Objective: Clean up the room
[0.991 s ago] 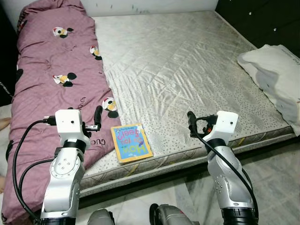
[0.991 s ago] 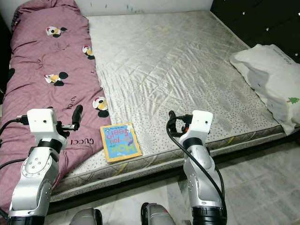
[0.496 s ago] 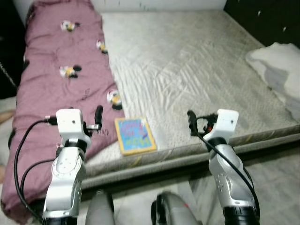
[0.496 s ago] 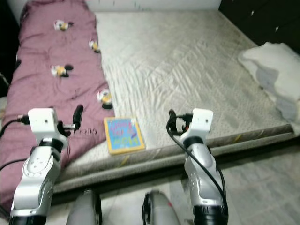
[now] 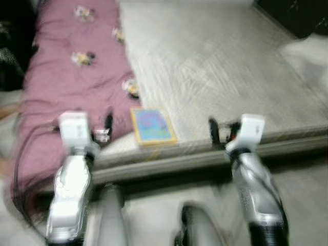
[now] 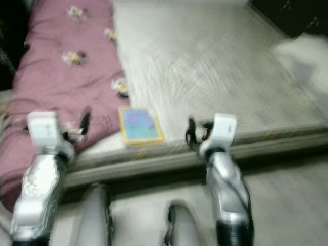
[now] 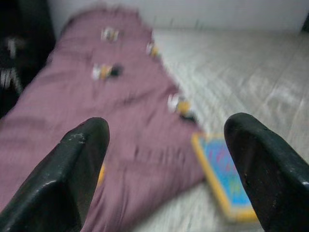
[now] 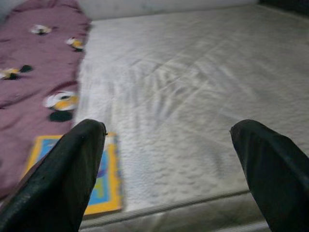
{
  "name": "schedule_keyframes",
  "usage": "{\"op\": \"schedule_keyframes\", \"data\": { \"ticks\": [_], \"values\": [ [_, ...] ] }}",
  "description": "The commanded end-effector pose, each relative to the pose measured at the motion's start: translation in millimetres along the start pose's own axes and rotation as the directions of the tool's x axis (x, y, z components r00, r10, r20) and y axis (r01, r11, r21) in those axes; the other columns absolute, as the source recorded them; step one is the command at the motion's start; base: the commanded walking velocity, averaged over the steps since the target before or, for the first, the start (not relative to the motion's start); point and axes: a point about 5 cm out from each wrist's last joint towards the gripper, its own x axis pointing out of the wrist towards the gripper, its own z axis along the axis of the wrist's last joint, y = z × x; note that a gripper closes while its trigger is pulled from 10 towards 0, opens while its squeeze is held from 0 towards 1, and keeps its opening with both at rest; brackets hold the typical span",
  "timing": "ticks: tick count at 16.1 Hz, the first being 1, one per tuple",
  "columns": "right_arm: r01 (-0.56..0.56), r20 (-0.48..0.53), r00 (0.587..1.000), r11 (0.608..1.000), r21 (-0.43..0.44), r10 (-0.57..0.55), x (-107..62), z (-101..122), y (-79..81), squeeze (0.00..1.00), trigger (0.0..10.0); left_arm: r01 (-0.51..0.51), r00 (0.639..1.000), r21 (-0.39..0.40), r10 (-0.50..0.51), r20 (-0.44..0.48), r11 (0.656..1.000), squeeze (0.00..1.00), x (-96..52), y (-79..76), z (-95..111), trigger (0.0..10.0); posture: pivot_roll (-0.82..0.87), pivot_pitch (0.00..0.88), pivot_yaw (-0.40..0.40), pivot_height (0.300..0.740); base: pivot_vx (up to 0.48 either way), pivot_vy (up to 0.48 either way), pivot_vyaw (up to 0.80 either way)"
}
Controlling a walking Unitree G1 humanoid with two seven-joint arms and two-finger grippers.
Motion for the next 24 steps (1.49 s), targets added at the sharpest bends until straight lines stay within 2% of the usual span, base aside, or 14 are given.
{"op": "schedule_keyframes", "data": {
  "ticks": [1, 14, 17, 19, 24],
  "values": [
    [-0.009, -0.014, 1.000, 1.000, 0.001, 0.009, 0.0, -2.4, 2.2, 0.00, 10.0, 0.002, 1.000, 0.003, -0.002, 0.023, 1.000, 0.00, 2.3, 1.1, 6.3, 10.0, 0.02, 0.131, -0.075, 0.632, 0.315, 0.000, 0.00],
    [-0.035, -0.011, 0.999, 0.999, -0.031, 0.035, 2.9, -1.9, 5.0, 0.00, 10.0, 0.011, 1.000, -0.011, -0.011, 0.012, 1.000, 0.00, 1.4, -2.5, 4.3, 10.0, 0.02, 0.135, -0.082, 0.632, 0.348, 0.000, 0.00],
    [-0.069, -0.010, 0.998, 0.995, -0.078, 0.069, 2.9, -1.6, 8.4, 0.00, 10.0, 0.000, 1.000, -0.017, 0.000, 0.005, 1.000, 0.00, 1.7, -2.0, 3.2, 10.0, 0.02, 0.135, -0.082, 0.632, 0.000, 0.000, 0.53],
    [-0.059, -0.013, 0.998, 0.996, -0.064, 0.058, 3.3, -2.4, 7.4, 0.00, 10.0, 0.000, 1.000, -0.018, 0.000, 0.004, 1.000, 0.00, 2.7, -2.9, 3.4, 10.0, 0.03, 0.131, -0.084, 0.632, 0.000, 0.000, 0.80],
    [-0.059, -0.009, 0.998, 0.997, -0.052, 0.059, 3.5, -2.0, 6.1, 0.00, 10.0, 0.003, 1.000, -0.028, -0.003, -0.007, 1.000, 0.00, 4.8, -4.4, 2.0, 10.0, 0.02, 0.126, -0.089, 0.632, 0.000, 0.000, 0.00]
  ]
}}
